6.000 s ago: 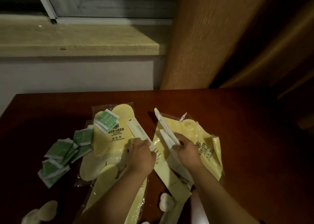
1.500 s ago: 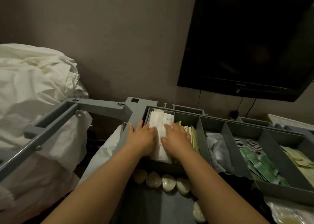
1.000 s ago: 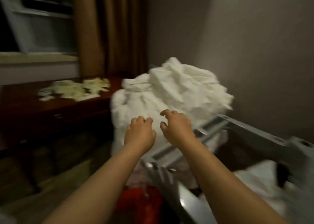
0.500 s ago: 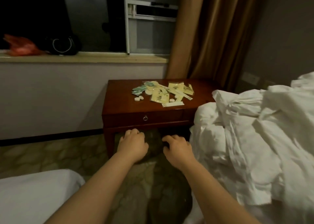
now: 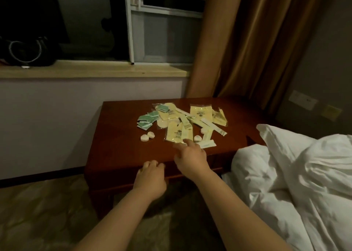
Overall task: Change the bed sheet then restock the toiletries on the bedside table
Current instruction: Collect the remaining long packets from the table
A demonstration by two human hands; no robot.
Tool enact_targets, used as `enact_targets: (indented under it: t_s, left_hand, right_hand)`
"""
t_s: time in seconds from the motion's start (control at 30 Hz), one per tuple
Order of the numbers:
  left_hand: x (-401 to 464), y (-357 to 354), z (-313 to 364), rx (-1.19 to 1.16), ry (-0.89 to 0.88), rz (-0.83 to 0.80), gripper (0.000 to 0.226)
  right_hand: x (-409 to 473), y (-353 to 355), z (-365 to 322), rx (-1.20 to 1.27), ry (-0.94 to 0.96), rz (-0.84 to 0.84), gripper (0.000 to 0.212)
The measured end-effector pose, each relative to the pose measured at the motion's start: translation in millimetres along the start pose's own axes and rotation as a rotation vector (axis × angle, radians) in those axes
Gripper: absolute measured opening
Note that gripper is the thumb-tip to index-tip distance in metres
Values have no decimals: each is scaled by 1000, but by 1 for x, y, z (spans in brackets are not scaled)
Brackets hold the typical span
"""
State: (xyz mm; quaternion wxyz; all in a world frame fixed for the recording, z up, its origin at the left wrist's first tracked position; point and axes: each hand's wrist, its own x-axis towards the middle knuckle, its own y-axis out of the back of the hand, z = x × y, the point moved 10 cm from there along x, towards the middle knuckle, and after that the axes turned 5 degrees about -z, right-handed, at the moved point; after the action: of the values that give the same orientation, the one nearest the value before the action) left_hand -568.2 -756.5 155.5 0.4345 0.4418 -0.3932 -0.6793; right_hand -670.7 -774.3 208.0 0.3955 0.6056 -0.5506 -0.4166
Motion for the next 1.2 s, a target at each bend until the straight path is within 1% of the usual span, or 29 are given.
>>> enact_targets:
  t_s: [0.1,0.17,0.3,0.4,0.5,0.57,0.63,0.73,0.8,0.9,0.97,1.07,1.13,1.2]
  left_hand:
    - [59,4,0,-27,-12,-44,50]
    - [103,12,11,29,-98,-33,46]
    - [169,20,38,48,-202,-12,48]
    - [208,2,58,70,-251,-51,46]
    - [247,-29,67,62,-251,-116,46]
    - [270,-49,70,51,-220,-154,49]
    - [292,-68,72,42,-166,-184,52]
    - [312,-87,77,69,-117,-217,56]
    - [327,-90,84,127,-95,-190,57]
    - [345,-90,90,203,-70,-131,49]
    - [354,-92,90,224,-47,-150,44]
    - [363,-94,94,281,-57,-196,32]
    - [368,-82,94,272,-29,-136,33]
    - [371,-58,87,175,47,9,43]
  right_hand:
    - [56,9,10,6,-23,39,43]
    - [85,4,26,4,-46,41,44]
    - [116,-27,84,-26,-176,-61,48]
    - [129,-56,137,-4,-297,-178,54]
    - [153,-74,183,11,-345,-228,60]
    - [172,-82,210,11,-348,-256,65]
    - [195,-91,237,8,-327,-290,68]
    - [220,-99,259,-19,-277,-333,70]
    - [236,-103,267,-37,-225,-361,68]
    - [258,-100,265,-104,-86,-318,54]
    - [267,-99,261,-142,-17,-286,45]
    - [275,-102,262,-191,34,-317,36]
    - [278,-105,262,-191,74,-368,31]
    - [280,-103,261,-38,90,-388,25]
